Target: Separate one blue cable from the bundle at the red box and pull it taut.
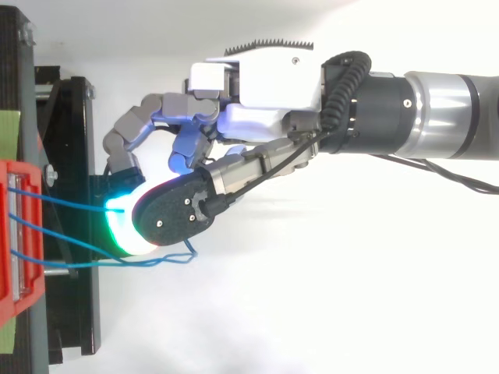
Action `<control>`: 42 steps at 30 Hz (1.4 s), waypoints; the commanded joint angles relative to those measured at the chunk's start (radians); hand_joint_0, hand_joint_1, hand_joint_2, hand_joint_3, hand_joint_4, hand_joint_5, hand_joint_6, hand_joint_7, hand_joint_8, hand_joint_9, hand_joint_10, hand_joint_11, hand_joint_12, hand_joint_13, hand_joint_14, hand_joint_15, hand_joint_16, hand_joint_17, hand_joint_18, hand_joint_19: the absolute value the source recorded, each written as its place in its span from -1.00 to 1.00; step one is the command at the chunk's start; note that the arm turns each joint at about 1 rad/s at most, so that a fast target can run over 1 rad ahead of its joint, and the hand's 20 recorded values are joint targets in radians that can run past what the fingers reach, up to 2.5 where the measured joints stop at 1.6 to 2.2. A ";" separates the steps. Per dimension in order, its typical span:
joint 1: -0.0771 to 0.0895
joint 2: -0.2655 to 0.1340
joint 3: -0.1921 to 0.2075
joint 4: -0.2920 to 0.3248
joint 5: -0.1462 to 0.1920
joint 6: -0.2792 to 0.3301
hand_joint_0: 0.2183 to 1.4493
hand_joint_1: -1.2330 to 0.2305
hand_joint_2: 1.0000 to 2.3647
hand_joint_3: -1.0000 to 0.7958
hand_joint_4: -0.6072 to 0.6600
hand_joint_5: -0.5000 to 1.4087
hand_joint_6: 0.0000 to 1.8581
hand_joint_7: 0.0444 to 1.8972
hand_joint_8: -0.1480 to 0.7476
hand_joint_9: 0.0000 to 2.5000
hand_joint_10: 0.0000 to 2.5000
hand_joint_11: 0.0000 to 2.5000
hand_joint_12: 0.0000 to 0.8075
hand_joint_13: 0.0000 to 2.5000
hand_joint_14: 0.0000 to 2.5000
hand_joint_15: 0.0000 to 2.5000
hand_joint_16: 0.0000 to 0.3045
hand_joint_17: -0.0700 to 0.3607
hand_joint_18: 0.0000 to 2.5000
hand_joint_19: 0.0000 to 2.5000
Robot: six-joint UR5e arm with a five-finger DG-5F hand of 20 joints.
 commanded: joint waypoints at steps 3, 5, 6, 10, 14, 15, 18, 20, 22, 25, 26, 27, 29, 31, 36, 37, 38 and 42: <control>0.000 0.000 -0.002 0.000 -0.003 -0.022 -0.28 -0.27 -0.97 -0.09 -0.04 -0.69 -0.02 0.07 -0.13 -0.14 -0.21 0.27 -0.16 -0.34 0.89 0.24 -0.80 -0.36 -0.01 0.51; 0.000 0.000 -0.002 0.000 0.001 -0.030 -0.27 -0.28 -0.97 -0.09 -0.06 -0.69 -0.02 0.08 -0.14 -0.16 -0.16 0.26 -0.16 -0.34 0.90 0.24 -0.80 -0.35 -0.02 0.51; 0.000 0.000 -0.002 0.000 0.001 -0.033 -0.27 -0.28 -0.97 -0.09 -0.06 -0.69 -0.02 0.07 -0.14 -0.17 -0.13 0.26 -0.16 -0.35 0.92 0.23 -0.80 -0.36 -0.02 0.51; 0.000 0.000 -0.002 -0.002 0.003 -0.033 -0.27 -0.29 -0.97 -0.09 -0.07 -0.69 -0.02 0.06 -0.12 -0.20 0.00 0.25 -0.17 -0.37 0.96 0.21 -0.80 -0.36 -0.03 0.50; 0.000 0.000 -0.002 -0.003 0.003 -0.033 -0.26 -0.29 -0.97 -0.09 -0.07 -0.69 -0.02 0.07 -0.11 -0.23 0.10 0.20 -0.16 -0.38 0.97 0.20 -0.80 -0.36 -0.04 0.49; 0.000 0.000 -0.003 -0.003 0.003 -0.033 -0.26 -0.29 -0.97 -0.09 -0.07 -0.69 -0.02 0.06 -0.11 -0.24 0.13 0.19 -0.16 -0.38 0.97 0.20 -0.80 -0.36 -0.04 0.49; 0.000 0.000 -0.003 -0.003 0.003 -0.033 -0.25 -0.30 -0.97 -0.12 -0.07 -0.69 -0.02 0.05 -0.11 -0.28 0.18 0.15 -0.16 -0.39 0.94 0.20 -0.80 -0.36 -0.07 0.48; 0.000 0.000 -0.003 -0.005 0.004 -0.033 -0.23 -0.33 -0.98 -0.15 -0.07 -0.70 -0.02 0.03 -0.10 -0.30 0.19 0.15 -0.15 -0.41 0.95 0.18 -0.79 -0.34 -0.08 0.48; 0.000 0.000 -0.003 -0.005 0.000 -0.033 -0.20 -0.39 -0.98 -0.18 -0.06 -0.70 -0.01 0.02 -0.10 -0.33 0.20 0.13 -0.14 -0.43 0.95 0.17 -0.79 -0.35 -0.11 0.48; 0.000 0.000 -0.005 -0.005 0.000 -0.033 -0.18 -0.41 -0.98 -0.23 -0.04 -0.71 -0.01 0.01 -0.10 -0.35 0.18 0.13 -0.15 -0.44 0.95 0.16 -0.79 -0.34 -0.12 0.47; 0.000 0.000 -0.005 -0.005 0.000 -0.031 -0.17 -0.42 -0.98 -0.25 -0.04 -0.71 -0.01 0.00 -0.10 -0.36 0.18 0.13 -0.13 -0.44 0.95 0.16 -0.79 -0.34 -0.12 0.47; 0.000 0.000 -0.005 -0.005 0.000 -0.030 -0.17 -0.42 -0.98 -0.25 -0.04 -0.71 -0.01 0.00 -0.10 -0.36 0.18 0.12 -0.13 -0.44 0.95 0.16 -0.79 -0.34 -0.12 0.47; 0.000 0.000 -0.005 -0.005 0.000 -0.030 -0.17 -0.42 -0.98 -0.26 -0.04 -0.71 -0.01 0.00 -0.10 -0.36 0.18 0.11 -0.14 -0.44 0.95 0.16 -0.79 -0.34 -0.13 0.47; 0.000 0.000 -0.005 -0.005 0.000 -0.030 -0.17 -0.42 -0.98 -0.26 -0.05 -0.71 -0.01 0.01 -0.10 -0.36 0.18 0.12 -0.15 -0.44 0.95 0.16 -0.79 -0.34 -0.13 0.47; 0.000 0.000 -0.005 -0.005 0.004 -0.028 -0.14 -0.41 -0.99 -0.32 -0.06 -0.71 -0.01 -0.01 -0.09 -0.37 0.17 0.13 -0.15 -0.44 0.94 0.17 -0.79 -0.34 -0.13 0.47; 0.000 0.000 -0.005 -0.005 0.006 -0.028 -0.14 -0.41 -0.99 -0.33 -0.06 -0.71 -0.01 -0.01 -0.10 -0.37 0.16 0.12 -0.15 -0.44 0.94 0.16 -0.79 -0.34 -0.13 0.47; 0.000 0.000 -0.005 -0.005 0.004 -0.028 -0.13 -0.41 -0.99 -0.35 -0.06 -0.71 -0.01 -0.03 -0.10 -0.37 0.15 0.13 -0.14 -0.44 0.94 0.16 -0.79 -0.34 -0.13 0.47; 0.000 0.000 -0.005 -0.005 0.006 -0.028 -0.11 -0.42 -1.00 -0.40 -0.07 -0.71 -0.01 -0.05 -0.10 -0.38 0.13 0.13 -0.14 -0.45 0.94 0.15 -0.79 -0.33 -0.14 0.46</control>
